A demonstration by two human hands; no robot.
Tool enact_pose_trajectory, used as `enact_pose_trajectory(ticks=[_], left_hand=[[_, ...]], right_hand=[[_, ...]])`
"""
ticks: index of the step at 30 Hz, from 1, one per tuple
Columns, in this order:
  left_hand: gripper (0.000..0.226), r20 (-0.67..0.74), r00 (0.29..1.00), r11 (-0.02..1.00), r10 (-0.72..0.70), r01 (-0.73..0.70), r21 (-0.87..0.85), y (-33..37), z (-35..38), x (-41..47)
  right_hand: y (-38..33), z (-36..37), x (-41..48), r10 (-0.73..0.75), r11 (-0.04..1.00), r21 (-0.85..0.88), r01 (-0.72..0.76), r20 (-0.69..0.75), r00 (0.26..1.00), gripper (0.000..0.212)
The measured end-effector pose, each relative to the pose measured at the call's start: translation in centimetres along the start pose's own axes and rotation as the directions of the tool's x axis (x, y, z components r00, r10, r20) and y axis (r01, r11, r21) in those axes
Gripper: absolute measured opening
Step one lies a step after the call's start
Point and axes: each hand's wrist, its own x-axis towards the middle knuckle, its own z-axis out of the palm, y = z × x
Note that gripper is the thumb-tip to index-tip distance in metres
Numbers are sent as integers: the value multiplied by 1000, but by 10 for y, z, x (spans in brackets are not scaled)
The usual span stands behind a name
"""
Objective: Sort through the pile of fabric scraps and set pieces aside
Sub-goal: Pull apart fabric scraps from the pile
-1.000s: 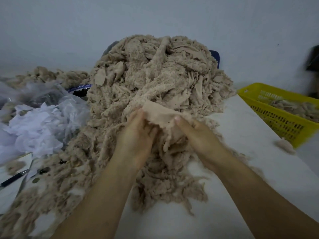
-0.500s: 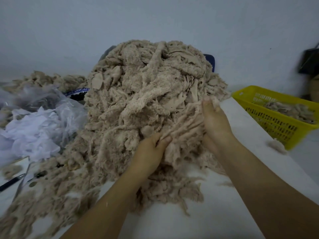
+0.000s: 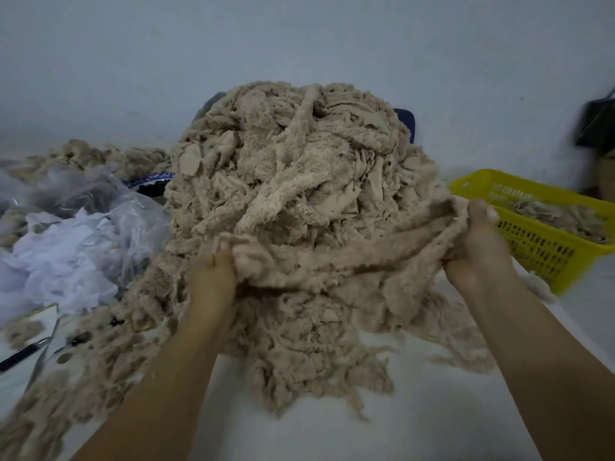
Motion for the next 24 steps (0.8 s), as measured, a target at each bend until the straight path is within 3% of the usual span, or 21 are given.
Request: enact_pose_trajectory(ticks=[3,5,6,7,10,12,14,17,20,24], left_hand=[[21,236,968,970,91,-140,199,3,16,-16],[32,330,905,875,267,-372,312,10,28,-30],[44,381,870,861,314,-430,271,14,32,-39],[55,452,845,892,286,-407,197,21,34,-51],[70,653,756,999,45,-39,-24,36,47,-75],[71,654,754,971,-57,193,-138,39,59,-74],[51,566,811,902,-149,345,-257,44,64,-68],[39,465,870,859,-162,357,-367,42,62,-60],[33,424,896,872,-134,309,-379,41,58,-60],[27,513,857,963,55,90,-254,34,59,-69]], right_hand=[[9,12,-17,30,997,-79,-17,165,986,31],[18,24,-30,9,986,-163,42,301,954,32],[22,28,-36,-4,972,-218,85,351,937,33],[26,32,-42,-13,955,-268,126,389,921,33],[39,32,-56,3,915,-351,200,502,865,30],[47,30,-65,36,890,-397,225,553,833,32],[53,26,-71,58,880,-422,216,549,834,47],[54,20,-70,71,905,-391,165,523,850,61],[53,15,-67,75,911,-382,151,517,853,50],[55,16,-66,79,924,-357,135,526,847,40]])
